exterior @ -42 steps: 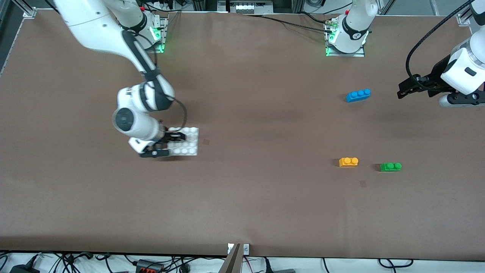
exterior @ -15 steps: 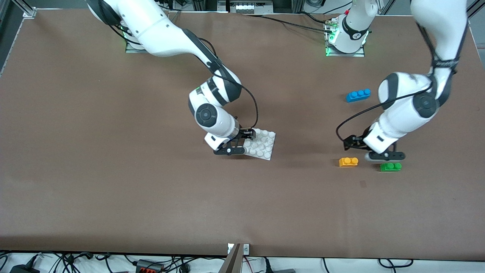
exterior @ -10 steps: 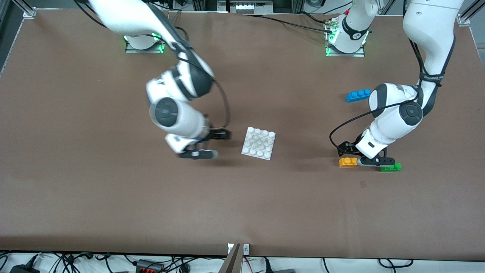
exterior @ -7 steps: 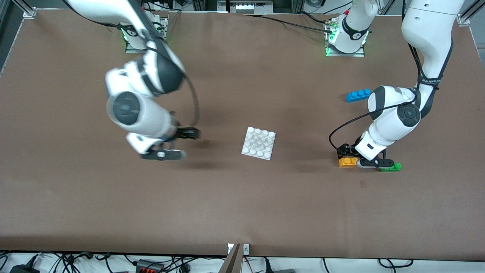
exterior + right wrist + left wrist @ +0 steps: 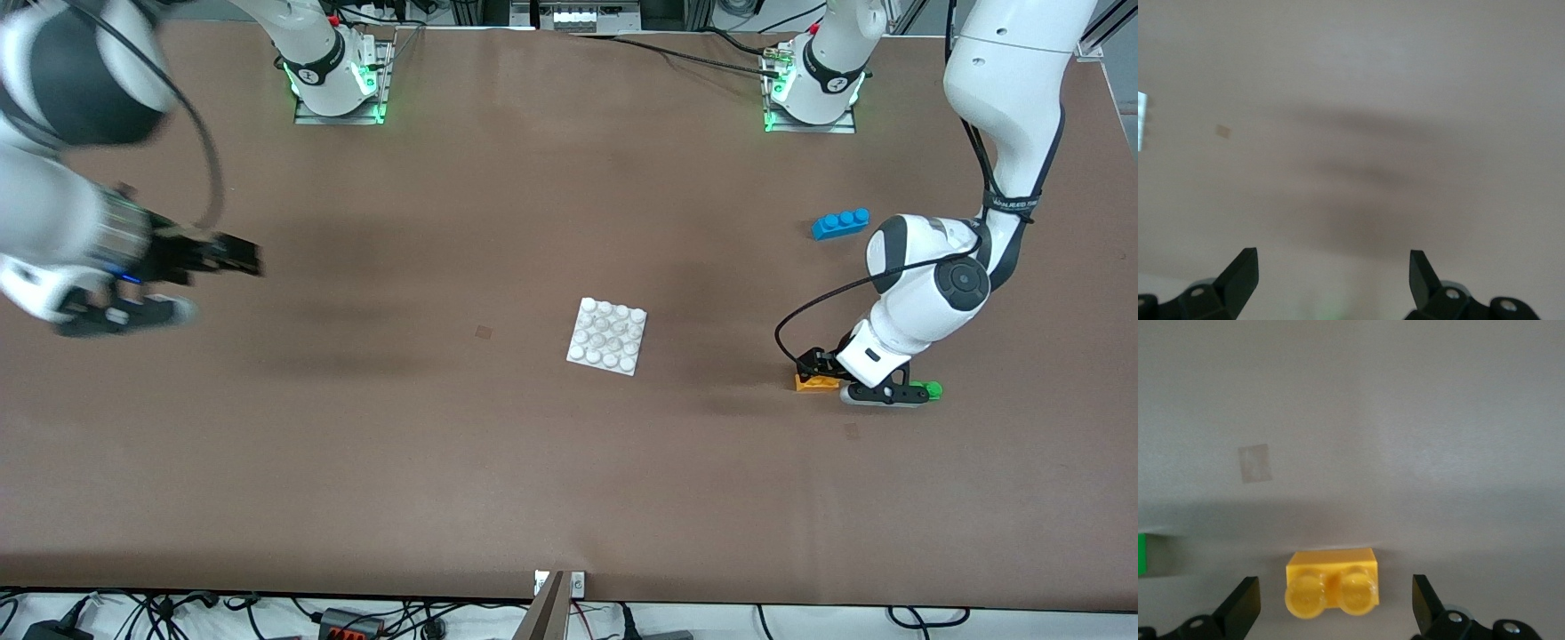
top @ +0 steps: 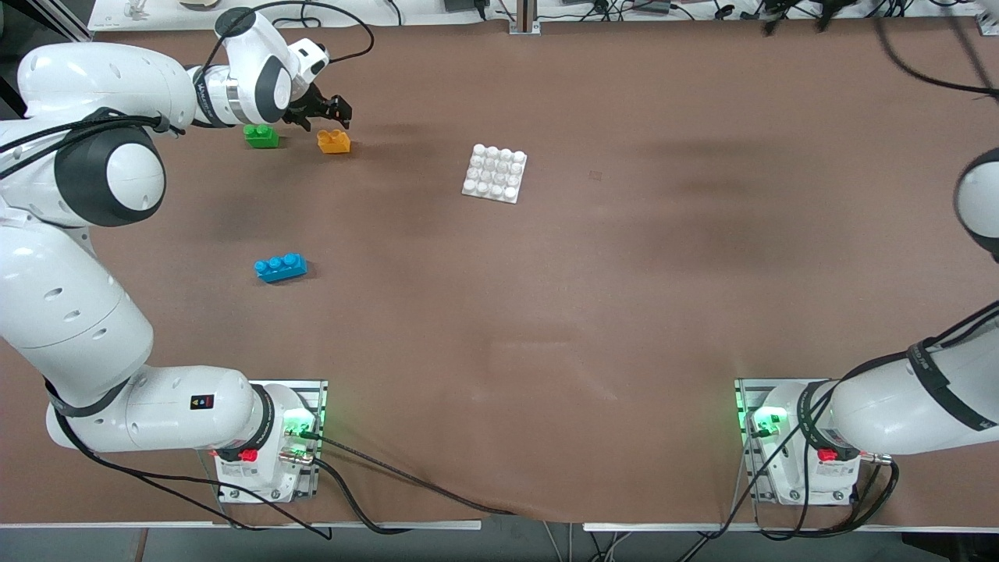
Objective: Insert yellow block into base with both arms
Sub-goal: 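Lower the left gripper and grasp the yellow block while the right gripper retracts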
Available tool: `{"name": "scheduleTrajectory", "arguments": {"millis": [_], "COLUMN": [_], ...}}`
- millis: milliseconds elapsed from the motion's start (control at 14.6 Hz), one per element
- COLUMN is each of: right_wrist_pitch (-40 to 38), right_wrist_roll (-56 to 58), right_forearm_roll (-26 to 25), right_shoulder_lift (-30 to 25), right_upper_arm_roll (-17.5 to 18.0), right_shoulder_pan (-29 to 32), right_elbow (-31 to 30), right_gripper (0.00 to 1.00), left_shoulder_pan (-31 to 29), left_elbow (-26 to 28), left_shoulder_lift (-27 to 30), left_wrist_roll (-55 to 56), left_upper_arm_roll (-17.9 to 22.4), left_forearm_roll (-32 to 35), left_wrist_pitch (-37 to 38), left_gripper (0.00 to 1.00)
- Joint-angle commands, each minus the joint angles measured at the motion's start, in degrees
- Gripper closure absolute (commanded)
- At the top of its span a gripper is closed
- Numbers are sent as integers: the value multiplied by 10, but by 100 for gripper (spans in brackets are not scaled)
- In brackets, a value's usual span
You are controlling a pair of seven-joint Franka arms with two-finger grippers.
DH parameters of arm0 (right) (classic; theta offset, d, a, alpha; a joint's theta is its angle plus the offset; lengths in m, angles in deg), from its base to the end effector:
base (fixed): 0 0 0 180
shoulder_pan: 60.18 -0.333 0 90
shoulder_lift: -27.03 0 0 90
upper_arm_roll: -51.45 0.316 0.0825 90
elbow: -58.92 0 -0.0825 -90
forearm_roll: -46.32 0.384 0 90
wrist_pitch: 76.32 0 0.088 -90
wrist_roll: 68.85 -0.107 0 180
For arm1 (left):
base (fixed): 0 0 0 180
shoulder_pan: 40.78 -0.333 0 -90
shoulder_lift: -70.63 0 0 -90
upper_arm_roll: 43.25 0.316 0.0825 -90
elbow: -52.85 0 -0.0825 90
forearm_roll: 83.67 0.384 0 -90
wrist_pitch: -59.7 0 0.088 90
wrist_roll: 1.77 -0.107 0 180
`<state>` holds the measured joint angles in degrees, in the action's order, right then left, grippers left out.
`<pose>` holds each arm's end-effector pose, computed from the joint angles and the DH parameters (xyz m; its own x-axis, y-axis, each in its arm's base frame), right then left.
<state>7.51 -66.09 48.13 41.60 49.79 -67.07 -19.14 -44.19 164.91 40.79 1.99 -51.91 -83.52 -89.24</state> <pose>0.6142 0.0622 0.5638 0.9783 0.1411 -0.1515 0.1379 -0.9899 -0.0316 0.6294 -0.0536 0.2228 0.9925 0.0015 0.1222 -0.0086 -0.9966 0.0815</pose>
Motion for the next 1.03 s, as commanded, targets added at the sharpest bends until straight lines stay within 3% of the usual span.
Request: {"name": "scheduleTrajectory", "arguments": {"millis": [0, 205, 753, 958], "right_wrist_pitch": [-2, 16, 27, 34], "right_wrist_roll": [10, 13, 5, 5], "right_forearm_roll": [-24, -32, -49, -51], "right_shoulder_lift": [-75, -170, -153, -154], "right_upper_arm_roll": [11, 12, 15, 14], "right_shoulder_pan": [29, 49, 64, 66], "right_elbow": [-69, -166, -155, -155], "right_gripper": [0, 0, 0, 0], "left_shoulder_pan": [-5, -5, 0, -2], "left_elbow": [-21, -24, -24, -25], "left_shoulder_lift": [-21, -34, -39, -37], "left_wrist_roll": [-8, -8, -8, -10], "left_upper_arm_roll": [0, 0, 0, 0], "left_forearm_roll": [14, 14, 16, 16], "left_wrist_pitch": [-1, -1, 4, 5], "left_gripper": [0, 0, 0, 14]}}
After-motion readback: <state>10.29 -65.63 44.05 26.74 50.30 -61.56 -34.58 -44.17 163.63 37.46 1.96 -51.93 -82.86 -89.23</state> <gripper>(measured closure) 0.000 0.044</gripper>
